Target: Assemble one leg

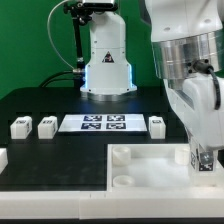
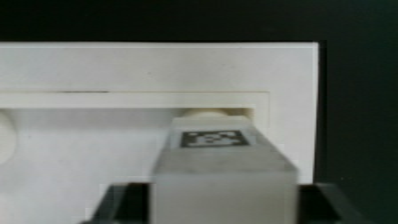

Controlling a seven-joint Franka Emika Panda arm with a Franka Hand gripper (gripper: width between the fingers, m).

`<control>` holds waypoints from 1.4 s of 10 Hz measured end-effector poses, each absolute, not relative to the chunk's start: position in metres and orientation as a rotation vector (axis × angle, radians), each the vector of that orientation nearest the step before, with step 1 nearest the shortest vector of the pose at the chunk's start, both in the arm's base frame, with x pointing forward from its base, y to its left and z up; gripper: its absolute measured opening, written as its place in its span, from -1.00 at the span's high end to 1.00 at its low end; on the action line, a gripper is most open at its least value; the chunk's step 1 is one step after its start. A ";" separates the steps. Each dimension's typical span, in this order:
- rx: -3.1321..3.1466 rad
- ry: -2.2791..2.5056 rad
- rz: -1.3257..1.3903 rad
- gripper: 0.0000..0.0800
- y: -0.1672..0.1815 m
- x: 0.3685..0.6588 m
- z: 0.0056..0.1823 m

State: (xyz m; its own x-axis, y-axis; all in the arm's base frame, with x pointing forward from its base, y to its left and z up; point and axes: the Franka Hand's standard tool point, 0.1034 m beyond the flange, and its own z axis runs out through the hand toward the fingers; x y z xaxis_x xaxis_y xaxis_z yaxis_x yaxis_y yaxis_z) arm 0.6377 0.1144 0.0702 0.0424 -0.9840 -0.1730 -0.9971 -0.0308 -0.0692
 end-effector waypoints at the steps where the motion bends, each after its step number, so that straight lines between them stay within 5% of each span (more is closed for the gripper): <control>1: -2.362 1.821 0.072 -0.11 0.120 0.639 0.073; 2: -2.557 1.533 0.038 -0.51 0.122 0.640 0.074; 3: -2.591 1.476 0.033 -0.59 0.120 0.640 0.073; 11: -3.030 0.078 -0.086 -0.62 0.117 0.640 0.072; 13: -3.017 0.225 -0.076 0.05 0.118 0.640 0.071; 14: -2.989 0.433 -0.063 0.05 0.118 0.640 0.071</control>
Offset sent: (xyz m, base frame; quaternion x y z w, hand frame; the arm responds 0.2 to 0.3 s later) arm 0.0000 0.0000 0.0000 0.0000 0.0000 -0.1790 0.9838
